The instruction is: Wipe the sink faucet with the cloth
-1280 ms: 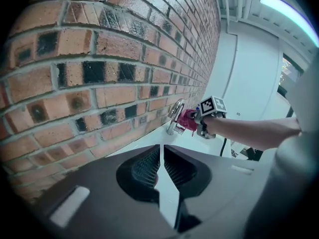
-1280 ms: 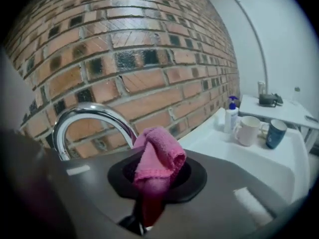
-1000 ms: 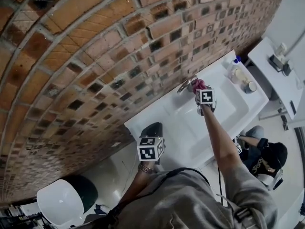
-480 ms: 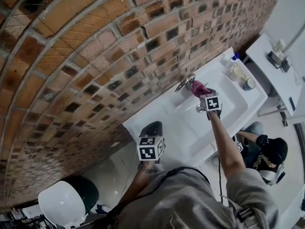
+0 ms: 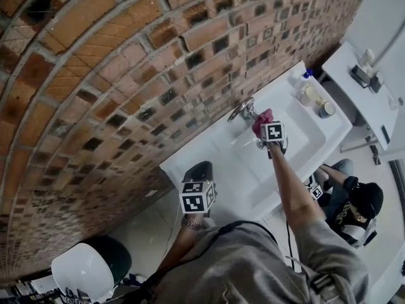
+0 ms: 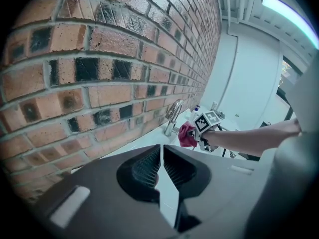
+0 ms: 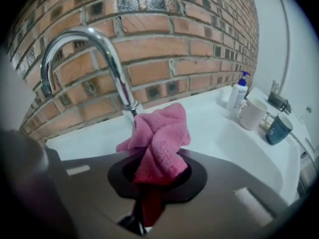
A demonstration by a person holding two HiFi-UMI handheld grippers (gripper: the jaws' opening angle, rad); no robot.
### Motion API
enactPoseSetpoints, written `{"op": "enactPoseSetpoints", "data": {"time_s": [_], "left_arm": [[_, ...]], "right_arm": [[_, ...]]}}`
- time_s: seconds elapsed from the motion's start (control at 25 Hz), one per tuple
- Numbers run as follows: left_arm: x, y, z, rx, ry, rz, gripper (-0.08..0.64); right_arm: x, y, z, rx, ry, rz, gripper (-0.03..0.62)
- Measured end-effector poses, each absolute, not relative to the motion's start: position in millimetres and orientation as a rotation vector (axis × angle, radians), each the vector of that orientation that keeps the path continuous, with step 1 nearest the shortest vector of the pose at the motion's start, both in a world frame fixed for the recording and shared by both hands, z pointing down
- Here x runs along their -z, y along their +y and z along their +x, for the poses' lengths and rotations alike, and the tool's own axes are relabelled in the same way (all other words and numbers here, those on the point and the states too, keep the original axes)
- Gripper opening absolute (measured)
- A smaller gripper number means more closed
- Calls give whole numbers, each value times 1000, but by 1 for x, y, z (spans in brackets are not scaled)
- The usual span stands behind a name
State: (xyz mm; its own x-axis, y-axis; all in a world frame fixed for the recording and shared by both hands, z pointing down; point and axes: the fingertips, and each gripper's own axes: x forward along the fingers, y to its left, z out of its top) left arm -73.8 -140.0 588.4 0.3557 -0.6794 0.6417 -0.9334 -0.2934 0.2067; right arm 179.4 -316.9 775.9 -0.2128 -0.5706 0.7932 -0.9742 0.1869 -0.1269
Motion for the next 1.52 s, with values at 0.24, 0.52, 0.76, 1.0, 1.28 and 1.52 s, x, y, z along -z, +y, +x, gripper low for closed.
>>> {"op": "enactPoseSetpoints", "data": {"time_s": [0.24,0.52,0.76,1.0,1.28,1.52], "left_arm": [[-580,-132,-68,-609,-1396,2088,38],[-552,-103,-60,-593,-1428,2136,40],[-556,-55,-58,-579,-1442,2099,38],[-559,-11,-77,-531,-1458,2056,38],[-577,78,-102,-489,-1408,2056,40],[-604,165,-122,-505,-1341,2025,38]], "right_arm": [[-763,-285,82,-776,-2119,1107,49],[-632,-244,28,-465,-2358,1132,49],[-567,-170,25,-460,-2552,1230,49],[-565,-65,5,-588,-2595,1202,49],[-555,57,-32,-650,-2601,1193,49],[-574,160,-65,-722,-2461,1219,49]]}}
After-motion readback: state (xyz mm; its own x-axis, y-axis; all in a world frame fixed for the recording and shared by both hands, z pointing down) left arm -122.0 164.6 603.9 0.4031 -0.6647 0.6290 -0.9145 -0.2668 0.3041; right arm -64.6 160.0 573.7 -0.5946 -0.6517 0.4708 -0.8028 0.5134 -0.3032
